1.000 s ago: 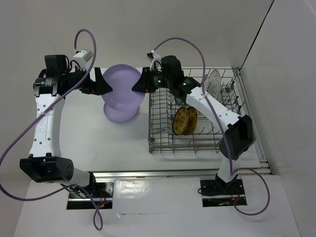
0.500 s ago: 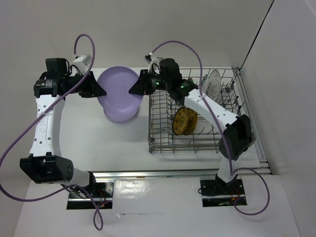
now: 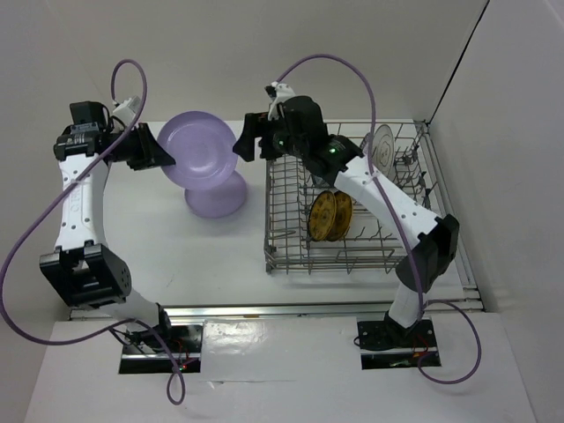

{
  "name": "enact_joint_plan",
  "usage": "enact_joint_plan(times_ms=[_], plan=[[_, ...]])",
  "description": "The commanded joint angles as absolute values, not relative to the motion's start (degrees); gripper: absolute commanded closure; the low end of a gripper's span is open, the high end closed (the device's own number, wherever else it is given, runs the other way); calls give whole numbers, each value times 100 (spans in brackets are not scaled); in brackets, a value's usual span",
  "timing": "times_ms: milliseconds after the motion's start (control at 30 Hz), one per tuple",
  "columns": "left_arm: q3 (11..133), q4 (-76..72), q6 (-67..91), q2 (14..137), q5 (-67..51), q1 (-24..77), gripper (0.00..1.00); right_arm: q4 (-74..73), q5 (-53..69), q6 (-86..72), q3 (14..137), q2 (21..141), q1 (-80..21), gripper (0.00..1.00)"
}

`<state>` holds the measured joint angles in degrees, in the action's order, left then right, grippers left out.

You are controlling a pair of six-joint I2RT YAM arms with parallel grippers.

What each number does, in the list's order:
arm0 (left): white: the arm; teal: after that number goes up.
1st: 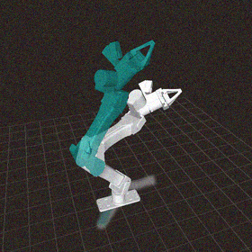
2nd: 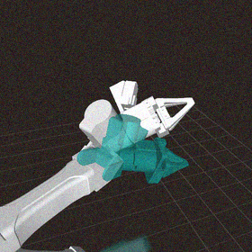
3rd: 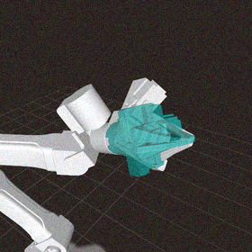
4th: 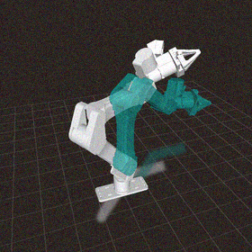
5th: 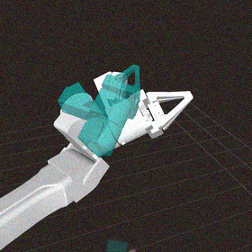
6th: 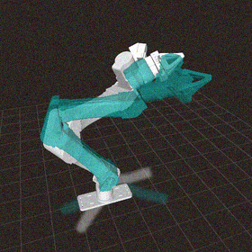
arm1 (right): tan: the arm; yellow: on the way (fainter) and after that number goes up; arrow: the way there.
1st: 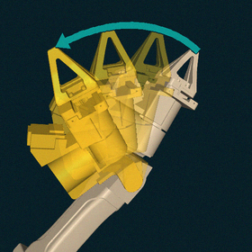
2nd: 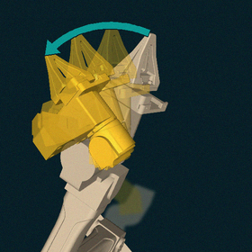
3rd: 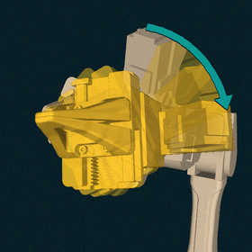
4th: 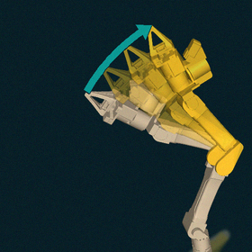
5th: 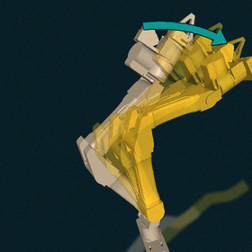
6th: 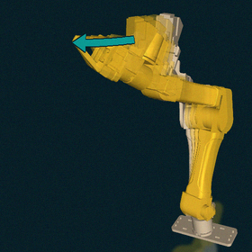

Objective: Unload the plates from the dish rack

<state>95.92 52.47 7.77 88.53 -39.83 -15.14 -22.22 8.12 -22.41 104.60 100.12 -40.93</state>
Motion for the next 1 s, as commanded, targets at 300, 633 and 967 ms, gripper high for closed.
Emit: enact_joint_plan(times_ms=[300, 633, 967], plan=[[10353, 4878, 976, 11249, -3482, -1416, 100, -3216, -1212, -1266, 10310, 8913, -4008, 13], [10486, 4878, 606, 12023, -3050, -1160, 97, -3410, -1274, -1143, 10309, 8965, -3955, 12], [10354, 5071, 36, 12305, -1969, -773, 44, -3463, -1274, -1090, 10310, 8912, -3955, 12]])
